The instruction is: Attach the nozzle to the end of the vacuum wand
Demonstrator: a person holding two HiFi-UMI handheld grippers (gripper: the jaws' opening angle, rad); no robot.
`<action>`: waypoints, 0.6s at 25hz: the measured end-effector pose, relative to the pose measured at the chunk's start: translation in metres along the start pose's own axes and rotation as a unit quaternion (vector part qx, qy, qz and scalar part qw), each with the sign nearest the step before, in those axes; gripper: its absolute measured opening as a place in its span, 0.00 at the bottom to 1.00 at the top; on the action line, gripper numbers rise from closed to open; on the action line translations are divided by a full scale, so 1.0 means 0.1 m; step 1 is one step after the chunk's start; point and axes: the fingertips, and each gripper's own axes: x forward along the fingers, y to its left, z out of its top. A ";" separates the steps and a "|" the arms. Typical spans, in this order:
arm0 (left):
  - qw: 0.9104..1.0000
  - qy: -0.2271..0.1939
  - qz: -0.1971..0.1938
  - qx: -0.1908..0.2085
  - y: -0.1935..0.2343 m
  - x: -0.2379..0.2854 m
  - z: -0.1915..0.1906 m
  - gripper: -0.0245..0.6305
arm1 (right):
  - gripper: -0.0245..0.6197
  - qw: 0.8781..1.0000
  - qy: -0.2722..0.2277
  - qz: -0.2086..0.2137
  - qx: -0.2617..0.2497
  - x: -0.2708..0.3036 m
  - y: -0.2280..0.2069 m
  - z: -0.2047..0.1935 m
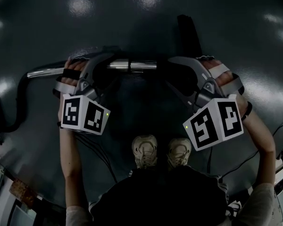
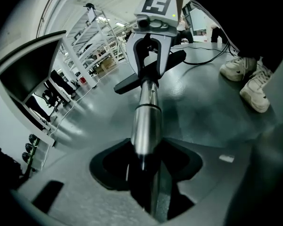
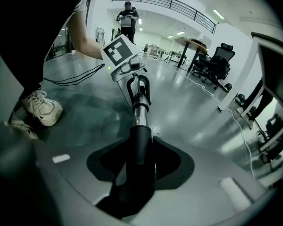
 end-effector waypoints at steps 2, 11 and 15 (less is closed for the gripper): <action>1.000 -0.005 0.005 0.000 0.00 0.02 -0.01 0.34 | 0.30 1.000 0.002 -0.002 0.002 0.03 0.00 -0.02; 0.919 -0.274 0.134 -0.251 0.54 -0.61 0.58 0.23 | 0.05 0.962 -0.145 -0.119 0.198 -0.34 -0.56 0.12; 0.755 -0.449 0.240 -0.414 1.00 -1.01 0.84 0.04 | 0.05 0.831 -0.279 -0.249 0.411 -0.92 -1.03 0.06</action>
